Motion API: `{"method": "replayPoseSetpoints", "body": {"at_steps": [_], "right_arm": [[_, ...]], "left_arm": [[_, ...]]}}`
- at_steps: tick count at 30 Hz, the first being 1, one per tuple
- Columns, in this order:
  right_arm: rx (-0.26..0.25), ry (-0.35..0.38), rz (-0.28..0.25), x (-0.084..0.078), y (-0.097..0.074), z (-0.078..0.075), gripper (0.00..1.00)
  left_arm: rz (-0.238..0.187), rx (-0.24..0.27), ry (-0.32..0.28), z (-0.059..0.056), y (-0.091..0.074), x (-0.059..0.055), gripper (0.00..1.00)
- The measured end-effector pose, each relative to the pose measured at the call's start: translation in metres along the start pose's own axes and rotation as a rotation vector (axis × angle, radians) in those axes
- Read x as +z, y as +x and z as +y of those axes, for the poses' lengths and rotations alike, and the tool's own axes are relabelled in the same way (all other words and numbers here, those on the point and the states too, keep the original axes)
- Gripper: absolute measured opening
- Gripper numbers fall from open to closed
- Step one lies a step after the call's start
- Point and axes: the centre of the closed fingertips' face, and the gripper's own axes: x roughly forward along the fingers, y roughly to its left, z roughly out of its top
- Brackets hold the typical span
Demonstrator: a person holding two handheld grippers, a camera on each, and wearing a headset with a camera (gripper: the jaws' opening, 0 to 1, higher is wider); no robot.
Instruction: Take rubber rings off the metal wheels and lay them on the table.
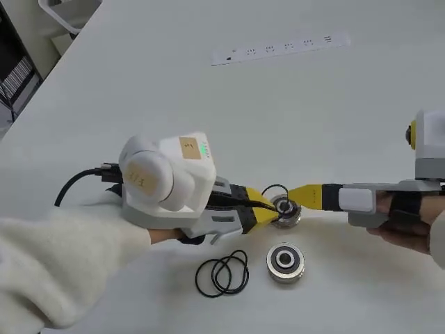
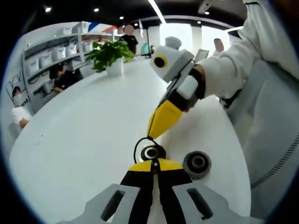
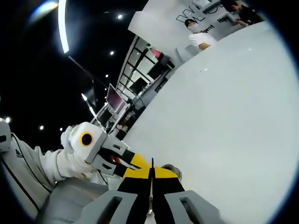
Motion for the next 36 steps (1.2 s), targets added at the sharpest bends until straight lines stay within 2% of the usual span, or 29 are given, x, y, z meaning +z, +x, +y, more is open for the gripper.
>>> {"method": "replayPoseSetpoints", "body": {"at_steps": [3,5,9,13,16,20,22,24,26,31,36], "right_arm": [[-0.012,-0.008,0.007,-0.001,-0.002,-0.002,0.00],[-0.010,-0.006,0.006,-0.001,-0.004,0.000,0.00],[-0.022,-0.027,0.009,0.002,-0.009,0.003,0.00],[-0.023,-0.040,0.006,0.006,-0.013,0.008,0.00],[-0.026,-0.050,0.003,0.008,-0.016,0.012,0.00],[-0.027,-0.067,0.006,0.010,-0.019,0.018,0.00],[-0.030,-0.081,0.007,0.010,-0.022,0.022,0.00],[-0.030,-0.085,0.008,0.010,-0.023,0.025,0.00],[-0.026,-0.087,0.006,0.011,-0.024,0.029,0.00],[-0.019,-0.107,0.011,0.013,-0.025,0.039,0.00],[-0.007,-0.121,0.012,0.016,-0.023,0.049,0.00]], "left_arm": [[-0.014,0.008,-0.009,0.001,-0.008,0.004,0.04],[-0.047,0.019,-0.041,0.003,-0.017,0.013,0.08],[-0.090,0.040,-0.062,0.006,-0.034,0.029,0.16],[-0.130,0.046,-0.053,0.004,-0.052,0.047,0.22],[-0.165,0.054,-0.043,0.004,-0.065,0.061,0.33],[-0.192,0.058,-0.037,0.002,-0.078,0.072,0.39],[-0.195,0.063,-0.038,0.001,-0.084,0.075,0.42],[-0.180,0.076,-0.038,0.001,-0.089,0.075,0.50],[-0.182,0.089,-0.040,0.000,-0.095,0.075,0.59],[-0.196,0.118,-0.038,0.000,-0.114,0.077,0.66],[-0.210,0.166,-0.035,0.000,-0.139,0.075,0.79]]}}
